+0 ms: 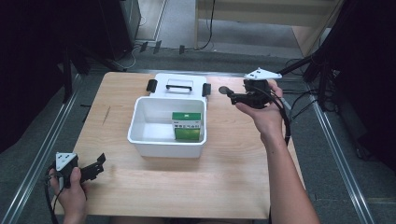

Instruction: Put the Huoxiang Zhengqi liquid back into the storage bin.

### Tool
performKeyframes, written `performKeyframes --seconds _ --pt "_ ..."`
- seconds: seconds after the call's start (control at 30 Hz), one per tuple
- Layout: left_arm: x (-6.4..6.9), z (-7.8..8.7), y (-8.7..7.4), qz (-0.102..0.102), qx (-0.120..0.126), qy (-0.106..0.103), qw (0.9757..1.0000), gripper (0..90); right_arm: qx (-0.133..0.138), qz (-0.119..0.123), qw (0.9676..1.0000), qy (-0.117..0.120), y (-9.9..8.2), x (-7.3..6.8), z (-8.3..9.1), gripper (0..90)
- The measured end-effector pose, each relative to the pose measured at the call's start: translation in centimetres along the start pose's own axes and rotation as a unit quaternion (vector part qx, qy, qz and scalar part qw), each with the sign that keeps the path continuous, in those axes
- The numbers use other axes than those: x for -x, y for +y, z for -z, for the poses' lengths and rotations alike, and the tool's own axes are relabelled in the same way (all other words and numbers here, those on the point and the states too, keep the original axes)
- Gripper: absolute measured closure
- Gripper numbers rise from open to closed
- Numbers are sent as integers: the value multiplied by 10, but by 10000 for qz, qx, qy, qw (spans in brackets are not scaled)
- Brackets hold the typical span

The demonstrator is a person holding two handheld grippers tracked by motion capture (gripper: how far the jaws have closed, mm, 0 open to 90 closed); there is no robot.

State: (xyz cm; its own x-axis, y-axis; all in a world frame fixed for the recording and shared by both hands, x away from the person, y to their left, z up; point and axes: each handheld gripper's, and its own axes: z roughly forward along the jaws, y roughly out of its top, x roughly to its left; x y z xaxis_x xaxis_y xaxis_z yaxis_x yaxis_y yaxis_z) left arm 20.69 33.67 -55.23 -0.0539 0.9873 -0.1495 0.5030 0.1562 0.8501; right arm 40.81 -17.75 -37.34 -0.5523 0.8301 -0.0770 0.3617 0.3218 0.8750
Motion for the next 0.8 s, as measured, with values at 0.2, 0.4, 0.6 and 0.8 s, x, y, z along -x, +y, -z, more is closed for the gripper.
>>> performKeyframes --seconds 0.2,0.4,0.6,0.8 --pt "0 0 0 -14 6 5 10000 0 378 -312 9978 -440 -22 11 10 222" --pt "0 0 0 -17 1 3 10000 0 594 -575 9948 -587 -48 22 20 188" --pt "0 0 0 -60 -14 10 10000 0 686 -655 9936 -607 -72 27 31 171" --pt "1 0 0 -67 -17 22 10000 0 684 -683 9928 -701 -97 32 40 172"
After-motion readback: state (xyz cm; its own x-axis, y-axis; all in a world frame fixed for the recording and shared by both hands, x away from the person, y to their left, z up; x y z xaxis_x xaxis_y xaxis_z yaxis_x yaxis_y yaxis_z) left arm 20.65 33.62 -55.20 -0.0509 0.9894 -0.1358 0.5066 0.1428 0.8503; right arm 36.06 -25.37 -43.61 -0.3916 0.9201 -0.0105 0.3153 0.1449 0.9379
